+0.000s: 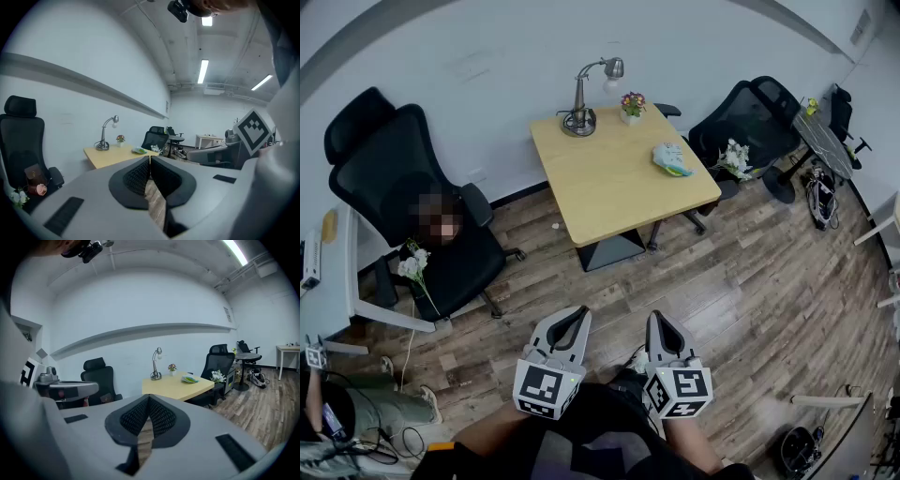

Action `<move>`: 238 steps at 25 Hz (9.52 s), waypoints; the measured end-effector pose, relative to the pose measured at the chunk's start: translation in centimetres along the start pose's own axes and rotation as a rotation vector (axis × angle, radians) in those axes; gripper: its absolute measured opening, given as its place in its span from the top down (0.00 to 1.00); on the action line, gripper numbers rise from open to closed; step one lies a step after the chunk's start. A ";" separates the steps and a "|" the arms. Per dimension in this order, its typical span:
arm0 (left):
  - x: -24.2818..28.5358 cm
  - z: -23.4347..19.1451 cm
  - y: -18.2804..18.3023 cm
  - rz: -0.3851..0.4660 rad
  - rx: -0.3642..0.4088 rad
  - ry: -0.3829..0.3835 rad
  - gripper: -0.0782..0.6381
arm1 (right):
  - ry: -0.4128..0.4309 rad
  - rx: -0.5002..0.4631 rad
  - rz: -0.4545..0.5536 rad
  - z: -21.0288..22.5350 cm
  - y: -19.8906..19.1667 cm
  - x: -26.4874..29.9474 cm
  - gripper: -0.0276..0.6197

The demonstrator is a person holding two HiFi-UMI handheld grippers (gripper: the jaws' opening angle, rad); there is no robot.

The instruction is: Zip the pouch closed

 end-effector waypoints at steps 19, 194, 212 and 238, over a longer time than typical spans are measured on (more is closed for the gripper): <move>2.0 2.0 1.2 0.014 0.003 -0.026 0.87 | -0.002 0.038 0.014 2.7 0.9 -0.7 0.94; 60.1 -5.5 13.7 -0.327 -0.215 0.407 0.87 | 1.005 -1.386 -0.746 44.7 14.0 53.1 0.89; 58.2 -4.2 16.8 -0.195 -0.085 0.323 0.87 | 1.114 -0.868 -0.702 41.2 23.5 47.6 0.90; 54.3 -0.1 18.3 -0.155 0.159 0.115 0.87 | 1.293 -0.525 -0.653 36.4 25.7 42.7 0.90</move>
Point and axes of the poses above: the fingertips, and each gripper's own axes: x forward along the fingers, z to its right, y out of its top, the point moved 7 cm from there along -x, backward along the fingers, and after that the axes turned 9 degrees about -z, right-handed, at the moved point
